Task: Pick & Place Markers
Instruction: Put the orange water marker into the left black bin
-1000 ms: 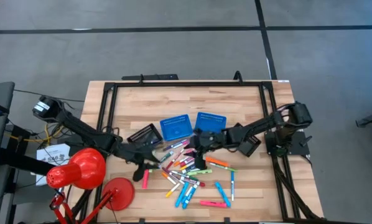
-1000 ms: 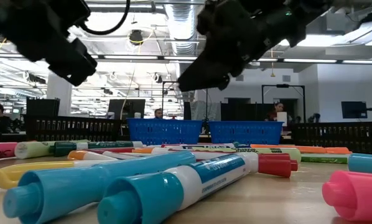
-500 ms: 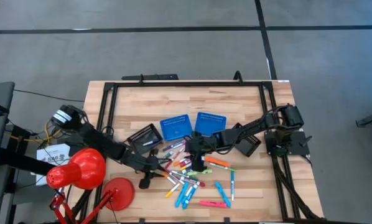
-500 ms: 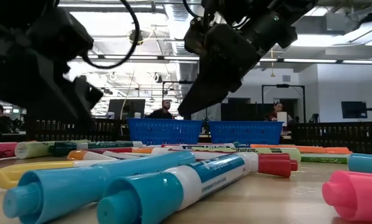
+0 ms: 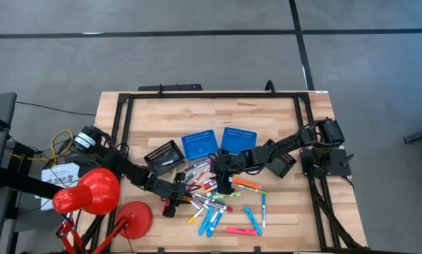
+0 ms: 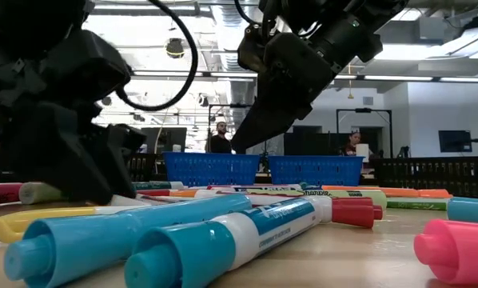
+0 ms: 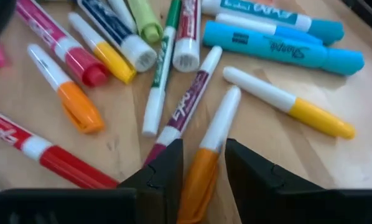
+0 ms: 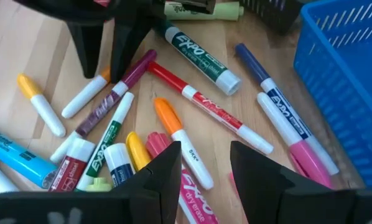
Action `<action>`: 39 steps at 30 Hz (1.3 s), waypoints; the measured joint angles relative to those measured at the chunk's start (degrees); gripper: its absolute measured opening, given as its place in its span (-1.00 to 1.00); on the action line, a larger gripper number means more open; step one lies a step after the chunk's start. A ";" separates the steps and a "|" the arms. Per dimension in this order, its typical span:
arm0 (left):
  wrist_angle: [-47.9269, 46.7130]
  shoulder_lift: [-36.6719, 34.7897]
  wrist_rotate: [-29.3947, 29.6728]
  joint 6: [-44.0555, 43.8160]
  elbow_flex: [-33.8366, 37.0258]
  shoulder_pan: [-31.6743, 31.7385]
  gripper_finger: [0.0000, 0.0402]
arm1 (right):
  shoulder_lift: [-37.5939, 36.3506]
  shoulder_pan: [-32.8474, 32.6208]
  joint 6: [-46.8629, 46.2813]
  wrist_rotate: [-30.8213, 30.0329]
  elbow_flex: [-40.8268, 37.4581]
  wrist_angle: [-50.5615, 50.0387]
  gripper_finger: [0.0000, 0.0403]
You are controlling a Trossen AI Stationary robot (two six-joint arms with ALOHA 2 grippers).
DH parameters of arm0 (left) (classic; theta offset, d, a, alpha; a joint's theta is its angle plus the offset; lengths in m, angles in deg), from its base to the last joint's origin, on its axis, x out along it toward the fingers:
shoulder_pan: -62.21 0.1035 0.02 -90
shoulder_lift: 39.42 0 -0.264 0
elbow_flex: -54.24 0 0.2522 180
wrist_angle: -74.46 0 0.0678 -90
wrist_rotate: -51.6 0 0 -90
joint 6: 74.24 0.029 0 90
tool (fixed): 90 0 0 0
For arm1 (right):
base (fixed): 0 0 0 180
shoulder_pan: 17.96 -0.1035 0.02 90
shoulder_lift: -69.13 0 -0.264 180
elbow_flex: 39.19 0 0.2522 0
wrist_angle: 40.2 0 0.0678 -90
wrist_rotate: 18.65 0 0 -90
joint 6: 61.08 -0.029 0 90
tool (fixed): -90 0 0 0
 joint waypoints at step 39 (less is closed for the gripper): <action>-3.36 -0.76 -1.40 -3.48 -0.02 0.01 -0.59 | -0.04 0.00 0.00 0.02 -0.04 -0.19 -0.36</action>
